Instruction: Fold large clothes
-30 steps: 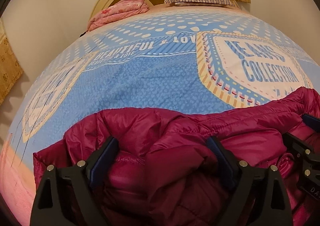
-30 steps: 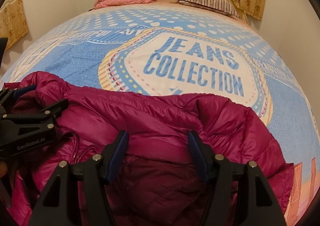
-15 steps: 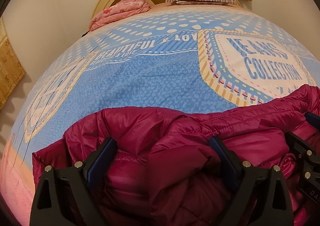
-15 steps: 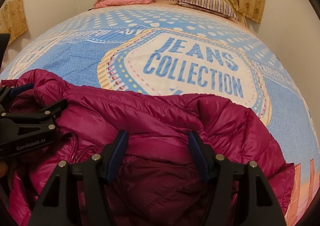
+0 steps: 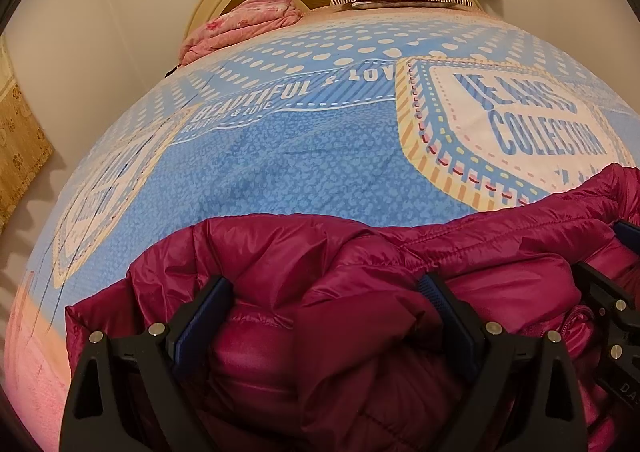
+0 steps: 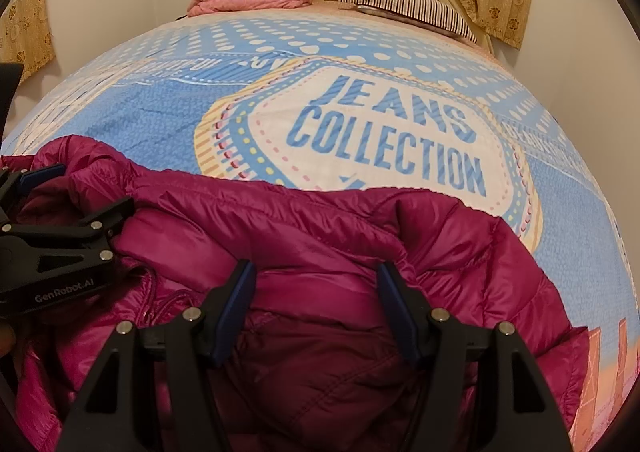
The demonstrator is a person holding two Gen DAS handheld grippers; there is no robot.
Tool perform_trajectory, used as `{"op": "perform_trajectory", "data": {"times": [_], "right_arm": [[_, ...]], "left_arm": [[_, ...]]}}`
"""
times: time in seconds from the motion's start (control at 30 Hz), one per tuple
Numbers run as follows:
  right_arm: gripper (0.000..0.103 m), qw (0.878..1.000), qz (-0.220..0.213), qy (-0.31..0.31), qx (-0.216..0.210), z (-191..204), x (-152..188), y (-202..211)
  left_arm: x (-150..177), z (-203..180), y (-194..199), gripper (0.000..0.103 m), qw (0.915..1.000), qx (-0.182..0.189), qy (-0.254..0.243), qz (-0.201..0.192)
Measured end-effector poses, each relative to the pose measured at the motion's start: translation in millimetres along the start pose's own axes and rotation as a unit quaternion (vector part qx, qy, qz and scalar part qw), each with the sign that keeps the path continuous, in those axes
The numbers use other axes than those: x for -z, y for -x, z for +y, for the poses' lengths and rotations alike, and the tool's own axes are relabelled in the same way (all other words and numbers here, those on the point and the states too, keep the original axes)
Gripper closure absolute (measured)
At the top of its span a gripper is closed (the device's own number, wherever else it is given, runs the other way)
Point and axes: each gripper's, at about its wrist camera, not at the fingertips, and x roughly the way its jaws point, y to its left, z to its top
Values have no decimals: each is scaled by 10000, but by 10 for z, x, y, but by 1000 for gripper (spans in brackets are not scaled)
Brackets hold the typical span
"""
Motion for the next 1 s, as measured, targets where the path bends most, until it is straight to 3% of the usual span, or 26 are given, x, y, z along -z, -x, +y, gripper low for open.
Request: {"op": "perform_trajectory", "data": {"times": [0.8,0.9,0.97,1.0], "right_arm": [[35,9999,91,45,-40,-18,-50,4],[28,9999,115,43,-120,-98,-70,137],[16,9998,-66,-130,-144,-210,-13,392],[14,9997,-132,-151,-151,-244,28,509]], "left_arm": [[-38,-1,22,7,10000,14,-20,52],[-67,99,277,7,9996,-194,-54,-190],[-31,299,588,7,9990,-95,141,-414],[-2,359,689,7,9988,-50,194,-444]]}}
